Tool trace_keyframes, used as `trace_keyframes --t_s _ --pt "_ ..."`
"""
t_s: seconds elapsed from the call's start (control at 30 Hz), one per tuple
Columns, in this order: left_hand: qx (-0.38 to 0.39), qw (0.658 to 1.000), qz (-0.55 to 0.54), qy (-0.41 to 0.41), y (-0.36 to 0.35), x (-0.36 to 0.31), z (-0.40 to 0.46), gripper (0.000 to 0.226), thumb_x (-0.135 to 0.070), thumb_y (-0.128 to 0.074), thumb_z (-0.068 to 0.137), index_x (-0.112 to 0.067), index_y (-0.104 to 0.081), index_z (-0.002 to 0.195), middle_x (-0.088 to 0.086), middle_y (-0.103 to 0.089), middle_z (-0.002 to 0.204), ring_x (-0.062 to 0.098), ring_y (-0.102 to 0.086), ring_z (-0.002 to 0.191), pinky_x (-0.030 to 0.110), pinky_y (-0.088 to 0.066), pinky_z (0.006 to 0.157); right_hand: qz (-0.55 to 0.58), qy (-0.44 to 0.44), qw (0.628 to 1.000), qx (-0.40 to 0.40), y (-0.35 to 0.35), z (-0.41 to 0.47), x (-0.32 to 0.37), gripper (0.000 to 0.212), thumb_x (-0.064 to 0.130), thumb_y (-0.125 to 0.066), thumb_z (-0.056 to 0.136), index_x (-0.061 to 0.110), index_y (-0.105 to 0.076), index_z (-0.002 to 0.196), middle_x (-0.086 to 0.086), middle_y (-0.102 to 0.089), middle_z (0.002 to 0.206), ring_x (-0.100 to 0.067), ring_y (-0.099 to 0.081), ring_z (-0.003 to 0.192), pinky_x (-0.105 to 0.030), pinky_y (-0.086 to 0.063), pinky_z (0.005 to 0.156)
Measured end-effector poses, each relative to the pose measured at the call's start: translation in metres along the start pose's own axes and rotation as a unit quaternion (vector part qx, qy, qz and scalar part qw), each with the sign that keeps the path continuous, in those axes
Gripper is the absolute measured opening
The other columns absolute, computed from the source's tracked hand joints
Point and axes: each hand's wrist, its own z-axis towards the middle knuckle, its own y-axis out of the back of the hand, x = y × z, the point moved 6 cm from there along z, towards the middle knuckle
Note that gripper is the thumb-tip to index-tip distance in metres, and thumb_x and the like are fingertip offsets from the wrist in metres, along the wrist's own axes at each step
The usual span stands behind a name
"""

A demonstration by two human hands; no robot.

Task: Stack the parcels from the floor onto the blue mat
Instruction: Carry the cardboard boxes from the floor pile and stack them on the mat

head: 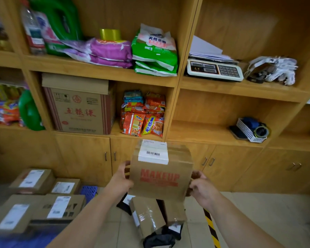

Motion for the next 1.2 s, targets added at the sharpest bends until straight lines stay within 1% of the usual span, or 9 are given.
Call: trace_keyframes --t_s 0.07,0.2,0.43,0.57,0.7,0.8,0.97,1.1,1.2 --pt "-0.015 0.999 -0.027 -0.01 -0.001 -0.004 -0.009 0.071 0.019 -0.058 0.076 -0.02 -0.032 0.129 -0.004 -0.054 0.108 0.01 -0.055 0.094 0.014 -0.046 0.059 0.027 0.002 1.0 0.009 0.002 0.003 0.0 0.041 -0.027 -0.03 0.074 0.007 -0.05 0.083 -0.021 -0.06 0.097 -0.033 -0.056 0.091 -0.043 -0.048 0.074" --pt "-0.048 0.998 -0.039 -0.011 -0.002 -0.003 -0.02 0.069 0.016 -0.065 0.073 -0.021 -0.032 0.122 0.001 -0.054 0.112 0.009 -0.055 0.095 0.021 -0.05 0.067 0.037 0.005 0.999 0.032 0.003 0.009 0.003 0.043 -0.028 -0.03 0.072 0.005 -0.054 0.085 -0.022 -0.062 0.1 -0.035 -0.055 0.096 -0.046 -0.049 0.08" --pt "-0.128 0.989 -0.063 0.026 -0.005 0.011 -0.048 0.063 0.007 -0.068 0.076 -0.015 -0.031 0.122 0.003 -0.054 0.107 0.008 -0.054 0.091 0.021 -0.047 0.067 0.015 -0.022 0.995 0.093 -0.009 0.027 -0.001 0.035 -0.018 -0.036 0.084 0.01 -0.056 0.081 -0.018 -0.065 0.086 -0.029 -0.055 0.077 -0.039 -0.044 0.067" --pt "-0.174 0.982 -0.062 0.05 0.006 0.036 -0.065 0.059 0.002 -0.067 0.079 -0.016 -0.03 0.122 -0.001 -0.052 0.109 0.008 -0.052 0.097 0.021 -0.046 0.067 -0.03 -0.049 0.988 0.144 -0.031 0.033 -0.02 0.024 -0.006 -0.042 0.091 0.012 -0.057 0.085 -0.016 -0.067 0.087 -0.029 -0.057 0.081 -0.039 -0.048 0.069" --pt "-0.188 0.977 -0.06 0.08 0.028 0.066 -0.081 0.063 -0.001 -0.068 0.078 -0.015 -0.03 0.127 -0.001 -0.052 0.116 0.015 -0.052 0.109 0.038 -0.05 0.092 -0.074 -0.07 0.979 0.176 -0.058 0.027 -0.04 0.021 -0.005 -0.042 0.091 0.01 -0.057 0.091 -0.015 -0.066 0.087 -0.028 -0.058 0.083 -0.04 -0.048 0.071" --pt "-0.199 0.973 -0.078 0.089 0.051 0.082 -0.088 0.062 -0.001 -0.07 0.077 -0.016 -0.033 0.125 -0.007 -0.051 0.112 0.014 -0.053 0.107 0.041 -0.051 0.092 -0.107 -0.08 0.975 0.178 -0.086 0.025 -0.053 0.019 -0.002 -0.042 0.093 0.011 -0.055 0.092 -0.012 -0.064 0.08 -0.025 -0.056 0.074 -0.038 -0.047 0.065" --pt "-0.226 0.964 -0.084 0.107 0.116 0.106 -0.097 0.049 0.001 -0.066 0.081 -0.015 -0.034 0.114 -0.003 -0.054 0.105 0.013 -0.054 0.1 0.024 -0.048 0.073 -0.149 -0.088 0.969 0.179 -0.156 0.018 -0.086 0.017 0.004 -0.046 0.095 0.015 -0.052 0.084 -0.006 -0.064 0.079 -0.022 -0.057 0.079 -0.038 -0.046 0.068" --pt "-0.227 0.961 -0.068 0.142 0.192 0.134 -0.104 0.049 -0.005 -0.069 0.08 -0.013 -0.036 0.115 0.003 -0.056 0.11 0.016 -0.055 0.103 0.033 -0.052 0.085 -0.162 -0.102 0.965 0.181 -0.226 0.011 -0.12 0.013 0.004 -0.048 0.094 0.012 -0.053 0.086 -0.009 -0.063 0.086 -0.024 -0.057 0.08 -0.04 -0.046 0.068" --pt "-0.22 0.96 -0.067 0.161 0.249 0.15 -0.109 0.047 -0.008 -0.067 0.081 -0.016 -0.035 0.115 0.004 -0.057 0.111 0.02 -0.057 0.104 0.042 -0.052 0.091 -0.162 -0.123 0.964 0.172 -0.278 0.01 -0.149 0.01 0.003 -0.049 0.094 0.011 -0.052 0.088 -0.009 -0.063 0.078 -0.024 -0.057 0.073 -0.036 -0.047 0.061"
